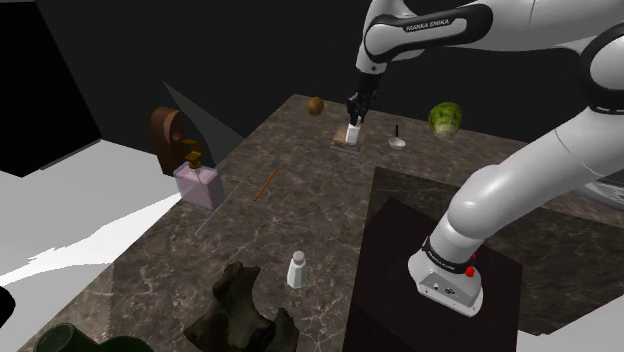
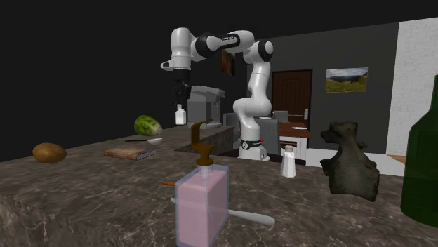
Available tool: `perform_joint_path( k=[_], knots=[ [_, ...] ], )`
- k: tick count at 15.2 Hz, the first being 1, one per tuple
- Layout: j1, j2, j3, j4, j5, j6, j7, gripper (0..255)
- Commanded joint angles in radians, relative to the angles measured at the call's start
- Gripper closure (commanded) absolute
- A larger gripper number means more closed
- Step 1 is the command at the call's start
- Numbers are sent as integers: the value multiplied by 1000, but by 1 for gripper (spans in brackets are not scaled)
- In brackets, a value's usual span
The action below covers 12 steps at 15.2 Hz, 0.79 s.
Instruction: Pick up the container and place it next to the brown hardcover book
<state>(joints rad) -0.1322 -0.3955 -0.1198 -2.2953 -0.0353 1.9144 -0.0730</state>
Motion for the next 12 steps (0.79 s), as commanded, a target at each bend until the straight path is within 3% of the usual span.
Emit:
perform_joint_path(
  k=[1, 12],
  knots=[
    [-20, 23, -38, 26, -11, -2, -53, 255],
    [-104, 239, -220, 248, -3, -8, -329, 255]
  ],
)
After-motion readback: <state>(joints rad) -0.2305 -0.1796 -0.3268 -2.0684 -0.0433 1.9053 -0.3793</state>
